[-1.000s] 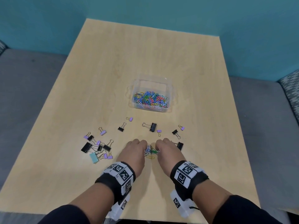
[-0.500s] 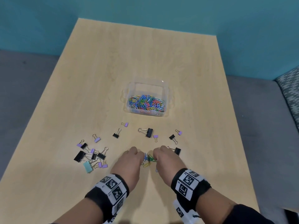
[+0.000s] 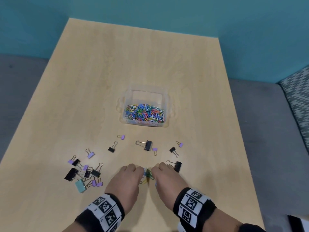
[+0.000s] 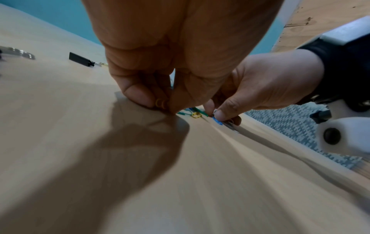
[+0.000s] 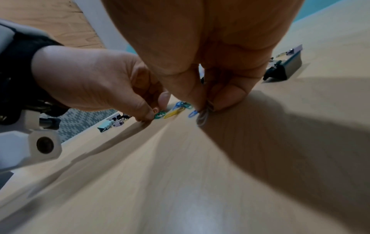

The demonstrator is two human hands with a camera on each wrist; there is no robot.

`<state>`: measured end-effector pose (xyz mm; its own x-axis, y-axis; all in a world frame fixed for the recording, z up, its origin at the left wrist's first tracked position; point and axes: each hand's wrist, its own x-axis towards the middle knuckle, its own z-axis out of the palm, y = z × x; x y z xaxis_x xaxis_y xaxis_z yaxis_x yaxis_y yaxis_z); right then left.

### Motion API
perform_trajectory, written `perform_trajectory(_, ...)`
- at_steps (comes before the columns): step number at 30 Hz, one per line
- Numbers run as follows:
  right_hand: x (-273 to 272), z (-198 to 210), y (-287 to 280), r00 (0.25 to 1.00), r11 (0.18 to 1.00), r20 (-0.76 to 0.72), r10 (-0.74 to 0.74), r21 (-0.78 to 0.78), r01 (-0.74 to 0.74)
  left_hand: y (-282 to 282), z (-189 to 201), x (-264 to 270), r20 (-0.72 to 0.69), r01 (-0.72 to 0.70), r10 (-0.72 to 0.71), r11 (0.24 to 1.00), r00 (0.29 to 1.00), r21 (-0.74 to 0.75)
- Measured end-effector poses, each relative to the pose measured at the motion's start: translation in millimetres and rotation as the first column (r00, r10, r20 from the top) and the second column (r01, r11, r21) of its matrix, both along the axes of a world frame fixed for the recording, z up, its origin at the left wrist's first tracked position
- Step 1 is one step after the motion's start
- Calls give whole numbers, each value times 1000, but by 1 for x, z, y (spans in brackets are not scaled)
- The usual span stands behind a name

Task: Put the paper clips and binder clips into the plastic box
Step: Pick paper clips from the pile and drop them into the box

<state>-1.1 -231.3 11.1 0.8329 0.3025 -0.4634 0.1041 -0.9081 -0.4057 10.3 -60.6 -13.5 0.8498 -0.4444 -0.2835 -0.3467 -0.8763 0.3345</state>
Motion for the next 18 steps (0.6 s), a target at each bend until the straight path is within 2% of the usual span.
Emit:
perform_trajectory(6, 13, -5, 7, 1000, 999, -8, -23, 35, 23, -5, 8, 5, -57, 0, 1, 1000, 998, 16)
perform_trajectory(8, 17, -9, 6, 990, 988, -63, -123, 82, 128, -5, 13, 9, -163, -48, 49, 999, 985, 9)
perform_trajectory(9, 20, -9, 4, 962, 954, -127, -244, 146, 261, -3, 15, 13, -234, -102, 94, 994, 968, -24)
perform_trajectory(10, 23, -7, 1, 893, 869, -229, -387, 233, 436, 0, 18, 19, -312, -193, 159, 978, 937, -80)
perform_trajectory(11, 27, -1, -2, 793, 729, -350, -498, 325, 602, 4, 22, 26, -396, -322, 239, 934, 887, -158)
perform_trajectory(13, 39, 15, -10, 617, 445, -519, -592, 428, 787, 15, 32, 47, -570, -591, 341, 734, 747, -335)
perform_trajectory(14, 49, 23, -14, 577, 354, -544, -610, 464, 812, 19, 40, 61, -633, -678, 350, 618, 690, -398)
perform_trajectory(15, 61, 31, -17, 559, 290, -542, -628, 503, 814, 21, 50, 77, -666, -725, 347, 526, 661, -445)
perform_trajectory(16, 75, 38, -20, 556, 252, -525, -644, 541, 802, 21, 59, 94, -663, -735, 348, 470, 663, -489)
perform_trajectory(18, 107, 49, -23, 573, 218, -472, -670, 612, 760, 16, 76, 129, -579, -689, 376, 452, 723, -567)
